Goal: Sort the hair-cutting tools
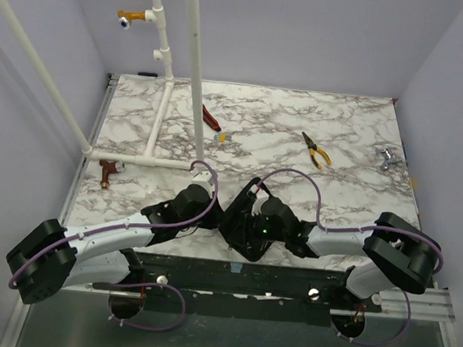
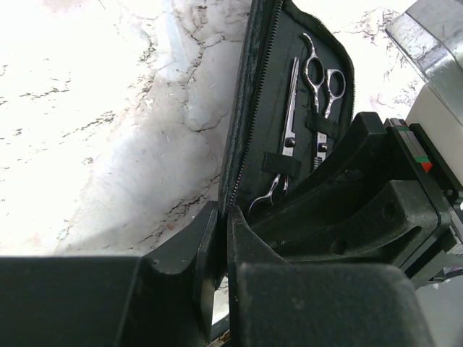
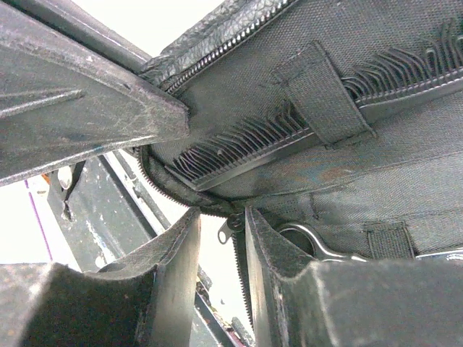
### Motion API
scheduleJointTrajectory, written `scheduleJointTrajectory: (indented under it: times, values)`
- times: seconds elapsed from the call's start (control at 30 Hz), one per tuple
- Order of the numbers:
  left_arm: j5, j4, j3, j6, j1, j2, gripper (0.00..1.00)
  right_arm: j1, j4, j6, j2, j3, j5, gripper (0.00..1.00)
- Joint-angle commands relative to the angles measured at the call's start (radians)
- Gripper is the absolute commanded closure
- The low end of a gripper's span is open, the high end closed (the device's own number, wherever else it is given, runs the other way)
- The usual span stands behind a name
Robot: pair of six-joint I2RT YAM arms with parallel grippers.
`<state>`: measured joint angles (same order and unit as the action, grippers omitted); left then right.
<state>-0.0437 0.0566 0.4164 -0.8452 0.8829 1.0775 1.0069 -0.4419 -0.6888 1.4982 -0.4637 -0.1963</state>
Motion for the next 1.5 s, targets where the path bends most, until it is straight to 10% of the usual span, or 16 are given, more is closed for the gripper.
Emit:
scheduleJointTrajectory:
  times: [0.0, 0.53, 1.13, 1.47]
  values:
    - [-0.018, 0.002, 0.003, 0.006, -0.002, 0.016, 0.96, 0.016, -0.044, 0.021, -0.001, 0.015, -0.104, 0.66]
    - [-0.019, -0.003, 0.016, 0.012, -0.002, 0.028, 0.96, 0.026, 0.005, 0.038, -0.12, 0.007, -0.205, 0.63]
    - [-0.029, 0.078, -0.003, 0.125, 0.085, -0.066, 0.91, -0.173, 0.199, -0.323, -0.363, 0.043, 0.122, 0.23]
    - [-0.043, 0.076, 0.106, 0.236, 0.255, 0.043, 0.86, -0.194, 0.397, -0.373, -0.356, -0.008, 0.192, 0.22]
